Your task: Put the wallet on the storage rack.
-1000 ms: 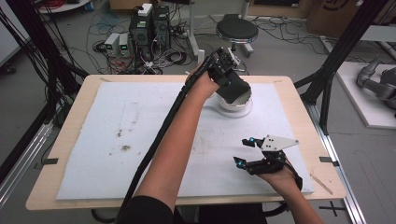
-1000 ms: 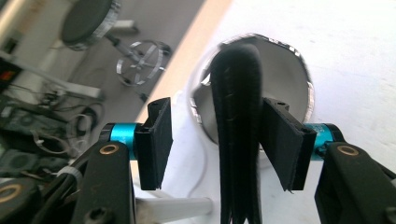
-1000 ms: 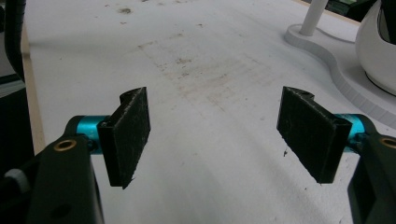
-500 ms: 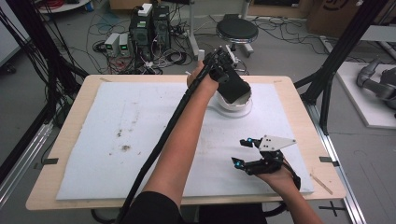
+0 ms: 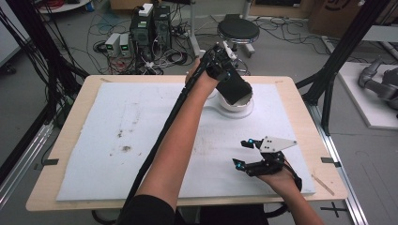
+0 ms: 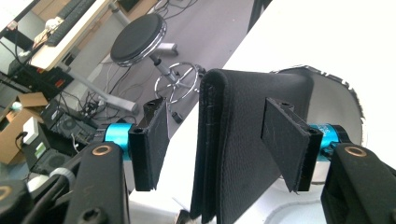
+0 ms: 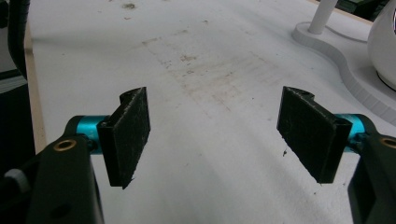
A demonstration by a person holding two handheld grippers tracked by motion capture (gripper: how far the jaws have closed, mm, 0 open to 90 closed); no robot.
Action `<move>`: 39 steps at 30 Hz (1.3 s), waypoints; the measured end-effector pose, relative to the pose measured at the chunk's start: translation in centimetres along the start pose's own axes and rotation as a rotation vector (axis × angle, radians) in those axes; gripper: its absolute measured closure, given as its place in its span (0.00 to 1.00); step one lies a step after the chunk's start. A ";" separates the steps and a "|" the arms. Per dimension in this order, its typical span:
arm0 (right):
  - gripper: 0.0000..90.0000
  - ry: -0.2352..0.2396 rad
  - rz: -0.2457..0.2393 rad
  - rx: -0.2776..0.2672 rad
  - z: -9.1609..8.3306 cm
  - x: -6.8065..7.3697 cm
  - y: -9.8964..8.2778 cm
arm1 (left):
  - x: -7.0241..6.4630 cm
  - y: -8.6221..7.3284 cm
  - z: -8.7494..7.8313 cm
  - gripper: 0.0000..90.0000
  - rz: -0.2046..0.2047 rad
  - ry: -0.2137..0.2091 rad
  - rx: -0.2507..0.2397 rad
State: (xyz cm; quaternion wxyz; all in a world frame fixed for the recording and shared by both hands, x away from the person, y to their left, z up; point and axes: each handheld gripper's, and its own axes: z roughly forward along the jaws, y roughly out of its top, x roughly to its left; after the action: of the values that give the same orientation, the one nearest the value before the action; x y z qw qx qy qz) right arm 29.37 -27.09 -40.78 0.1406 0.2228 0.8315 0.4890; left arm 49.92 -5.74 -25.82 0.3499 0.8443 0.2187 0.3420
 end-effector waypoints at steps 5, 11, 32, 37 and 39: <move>0.29 0.000 0.006 0.001 0.1 0.0 0.0 | 0.4 -0.2 -1.9 0.46 -0.027 -0.052 -0.058; 0.29 -0.011 0.020 -0.007 0.1 -0.2 0.1 | 1.4 -1.3 -4.7 0.44 -0.076 -0.140 -0.154; 0.28 -0.040 0.057 -0.019 0.4 -0.9 0.3 | 2.5 -10.2 -11.9 0.40 -0.183 -0.390 -0.265; 0.28 -0.049 0.067 -0.023 0.2 -1.0 0.4 | 1.5 -12.7 -13.8 0.38 -0.184 -0.429 -0.278; 0.28 -0.051 0.071 -0.027 0.2 -1.1 0.4 | 1.1 -13.7 -14.5 0.38 -0.191 -0.441 -0.283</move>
State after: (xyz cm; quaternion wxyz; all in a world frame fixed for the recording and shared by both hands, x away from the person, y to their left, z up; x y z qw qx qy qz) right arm 30.44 -27.34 -40.54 0.1474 0.2626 0.8127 0.4989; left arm 38.23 10.39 -27.96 0.5340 0.8167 0.1659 0.1425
